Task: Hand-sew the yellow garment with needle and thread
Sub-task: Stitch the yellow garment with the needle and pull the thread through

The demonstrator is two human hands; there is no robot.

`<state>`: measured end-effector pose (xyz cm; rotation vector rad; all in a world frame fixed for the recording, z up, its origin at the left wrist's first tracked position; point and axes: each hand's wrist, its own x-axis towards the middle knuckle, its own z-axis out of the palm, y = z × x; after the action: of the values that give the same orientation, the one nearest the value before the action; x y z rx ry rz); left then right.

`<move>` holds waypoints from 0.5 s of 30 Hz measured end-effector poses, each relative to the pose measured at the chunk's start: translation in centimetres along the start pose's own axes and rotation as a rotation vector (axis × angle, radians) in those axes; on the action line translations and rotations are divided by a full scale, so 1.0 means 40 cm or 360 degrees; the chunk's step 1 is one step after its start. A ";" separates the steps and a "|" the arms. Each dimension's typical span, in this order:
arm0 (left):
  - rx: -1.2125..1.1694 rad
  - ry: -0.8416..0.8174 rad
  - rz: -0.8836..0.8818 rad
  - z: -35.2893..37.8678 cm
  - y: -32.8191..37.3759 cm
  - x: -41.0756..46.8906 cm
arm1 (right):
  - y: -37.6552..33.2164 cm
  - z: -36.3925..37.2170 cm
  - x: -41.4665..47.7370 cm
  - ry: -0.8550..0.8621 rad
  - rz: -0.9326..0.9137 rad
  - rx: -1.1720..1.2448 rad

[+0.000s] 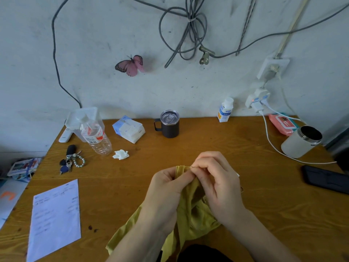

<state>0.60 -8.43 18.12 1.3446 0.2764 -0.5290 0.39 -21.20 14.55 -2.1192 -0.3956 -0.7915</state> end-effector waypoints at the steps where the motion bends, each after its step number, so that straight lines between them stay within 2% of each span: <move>1: -0.0006 0.0018 0.0000 0.000 0.000 -0.001 | 0.000 0.003 0.001 -0.0033 0.0006 -0.0039; 5: -0.0073 -0.0032 -0.0053 -0.001 0.000 -0.003 | -0.006 0.016 0.003 0.0003 -0.0155 -0.0193; 8: -0.0213 -0.0119 -0.0190 0.000 -0.005 -0.001 | -0.010 0.020 0.012 0.0055 -0.0389 -0.0179; 10: -0.0248 -0.0149 -0.0222 -0.001 -0.014 -0.002 | -0.016 0.025 0.019 0.0050 -0.0405 -0.0091; 12: -0.0233 -0.0143 -0.0131 -0.003 -0.010 -0.003 | -0.028 0.024 0.029 0.0083 -0.0162 0.0150; 15: -0.0179 -0.0047 0.0052 -0.013 0.000 -0.001 | -0.041 0.009 0.051 0.0083 0.0352 0.0625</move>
<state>0.62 -7.92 18.02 1.2295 0.2560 -0.4983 1.23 -19.92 16.70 -1.7360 -0.2578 -0.5848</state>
